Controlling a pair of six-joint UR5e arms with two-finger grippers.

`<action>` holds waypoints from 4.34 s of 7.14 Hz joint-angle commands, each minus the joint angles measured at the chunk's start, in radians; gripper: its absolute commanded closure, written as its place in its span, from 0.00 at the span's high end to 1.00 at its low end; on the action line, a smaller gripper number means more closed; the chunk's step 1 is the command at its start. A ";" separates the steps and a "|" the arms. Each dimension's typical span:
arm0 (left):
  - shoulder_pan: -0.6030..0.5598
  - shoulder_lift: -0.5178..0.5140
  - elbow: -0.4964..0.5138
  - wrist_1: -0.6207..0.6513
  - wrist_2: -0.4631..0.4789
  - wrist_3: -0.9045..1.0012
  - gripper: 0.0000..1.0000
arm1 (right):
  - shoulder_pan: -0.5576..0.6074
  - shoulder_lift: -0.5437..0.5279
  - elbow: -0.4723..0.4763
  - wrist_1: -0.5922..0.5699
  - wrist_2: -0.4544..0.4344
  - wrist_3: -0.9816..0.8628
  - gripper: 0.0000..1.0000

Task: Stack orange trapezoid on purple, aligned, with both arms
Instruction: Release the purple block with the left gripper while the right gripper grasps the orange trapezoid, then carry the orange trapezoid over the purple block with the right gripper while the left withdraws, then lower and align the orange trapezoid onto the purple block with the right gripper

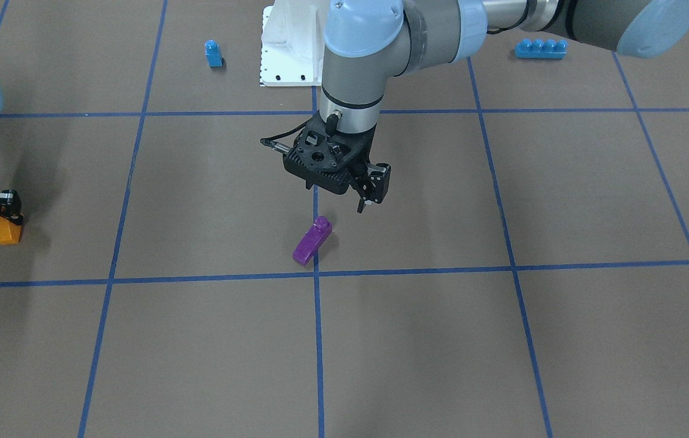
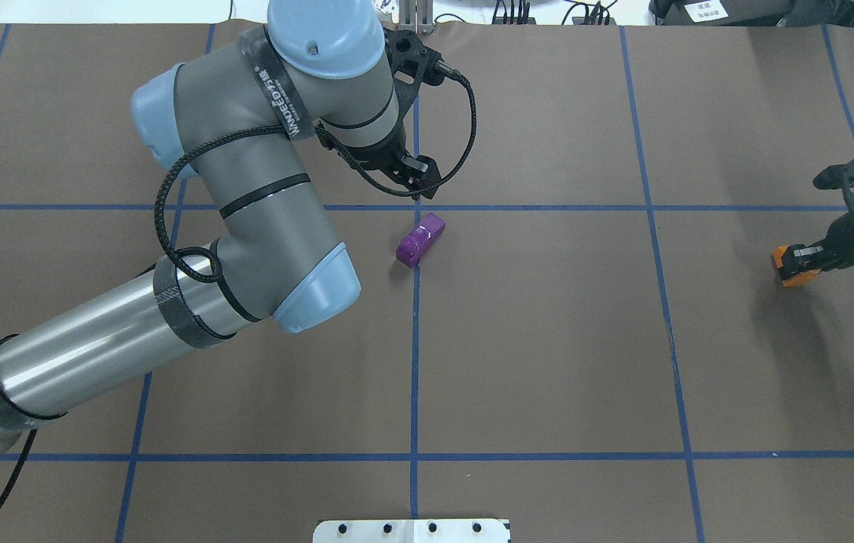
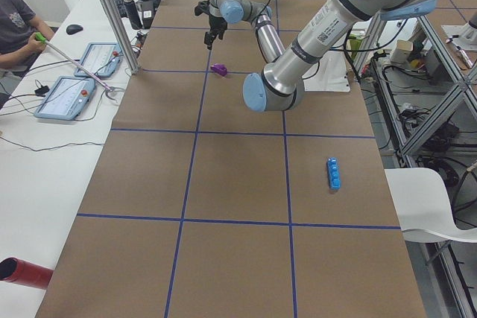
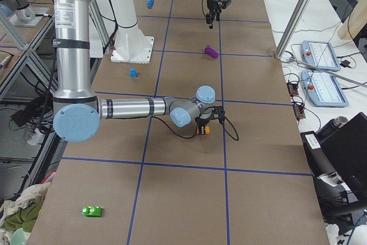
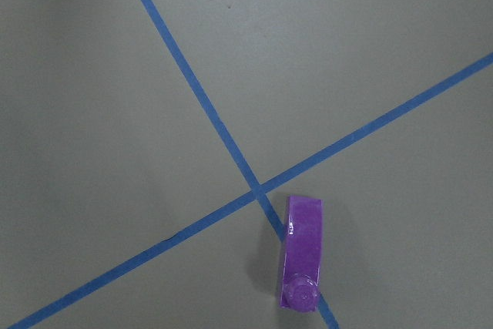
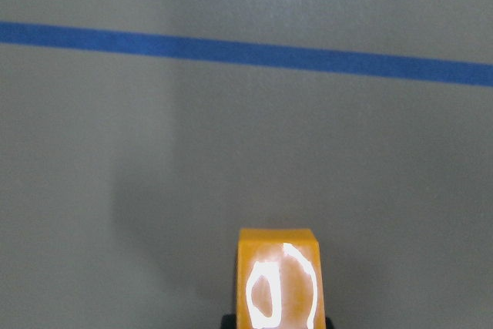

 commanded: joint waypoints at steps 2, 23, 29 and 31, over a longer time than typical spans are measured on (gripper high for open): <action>-0.052 0.026 -0.034 0.086 -0.016 0.017 1.00 | 0.052 0.175 0.084 -0.263 0.058 0.032 0.00; -0.665 0.789 -0.203 0.036 -0.256 0.690 1.00 | -0.428 0.980 -0.283 -0.429 -0.226 1.344 0.00; -0.665 0.789 -0.205 0.036 -0.285 0.688 1.00 | -0.436 0.966 -0.283 -0.465 -0.224 1.344 0.00; -0.665 0.789 -0.205 0.036 -0.285 0.688 1.00 | -0.439 0.965 -0.286 -0.465 -0.229 1.344 0.00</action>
